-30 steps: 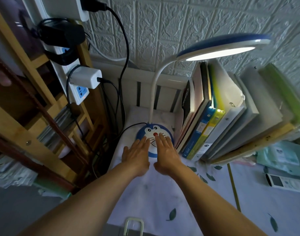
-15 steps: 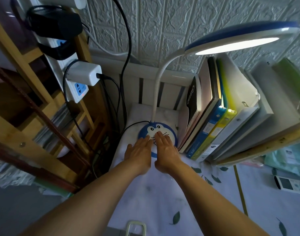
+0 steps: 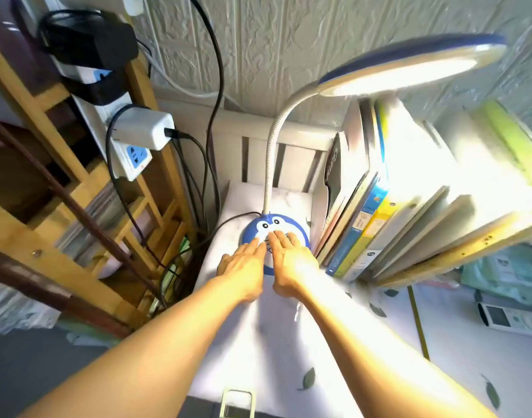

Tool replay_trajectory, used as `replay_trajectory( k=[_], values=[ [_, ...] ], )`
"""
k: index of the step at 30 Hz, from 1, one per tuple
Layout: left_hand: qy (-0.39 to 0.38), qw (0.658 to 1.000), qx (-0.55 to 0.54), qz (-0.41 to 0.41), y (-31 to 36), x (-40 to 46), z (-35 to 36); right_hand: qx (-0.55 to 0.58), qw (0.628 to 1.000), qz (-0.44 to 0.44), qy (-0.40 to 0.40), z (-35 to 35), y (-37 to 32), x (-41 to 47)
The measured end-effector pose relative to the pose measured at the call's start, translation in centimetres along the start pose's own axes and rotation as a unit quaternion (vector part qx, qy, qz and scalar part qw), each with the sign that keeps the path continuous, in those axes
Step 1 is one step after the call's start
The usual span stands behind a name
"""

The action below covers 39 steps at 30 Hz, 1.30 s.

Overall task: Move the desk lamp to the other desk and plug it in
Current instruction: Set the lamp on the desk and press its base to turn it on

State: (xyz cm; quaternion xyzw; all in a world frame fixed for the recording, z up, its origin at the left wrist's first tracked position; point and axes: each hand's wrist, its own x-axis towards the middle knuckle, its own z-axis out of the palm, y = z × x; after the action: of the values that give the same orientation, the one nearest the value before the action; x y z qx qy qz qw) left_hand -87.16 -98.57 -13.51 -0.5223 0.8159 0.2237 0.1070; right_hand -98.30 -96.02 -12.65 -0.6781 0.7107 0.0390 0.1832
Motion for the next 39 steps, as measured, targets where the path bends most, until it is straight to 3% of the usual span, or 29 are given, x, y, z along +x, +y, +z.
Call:
replay_trajectory(
  k=[22,36,39],
  values=[
    [0.006,1.000,0.007,-0.017,-0.4,-2.0,0.5,0.028,0.999,0.040,-0.018,1.1,-0.3,-2.2],
    [-0.028,0.999,-0.021,-0.007,-0.4,0.3,0.3,0.024,1.000,0.007,-0.009,0.7,-0.3,-0.1],
    [-0.005,0.999,-0.040,0.005,-0.5,0.3,0.7,0.027,1.000,0.001,0.012,0.6,-0.3,0.0]
  ],
)
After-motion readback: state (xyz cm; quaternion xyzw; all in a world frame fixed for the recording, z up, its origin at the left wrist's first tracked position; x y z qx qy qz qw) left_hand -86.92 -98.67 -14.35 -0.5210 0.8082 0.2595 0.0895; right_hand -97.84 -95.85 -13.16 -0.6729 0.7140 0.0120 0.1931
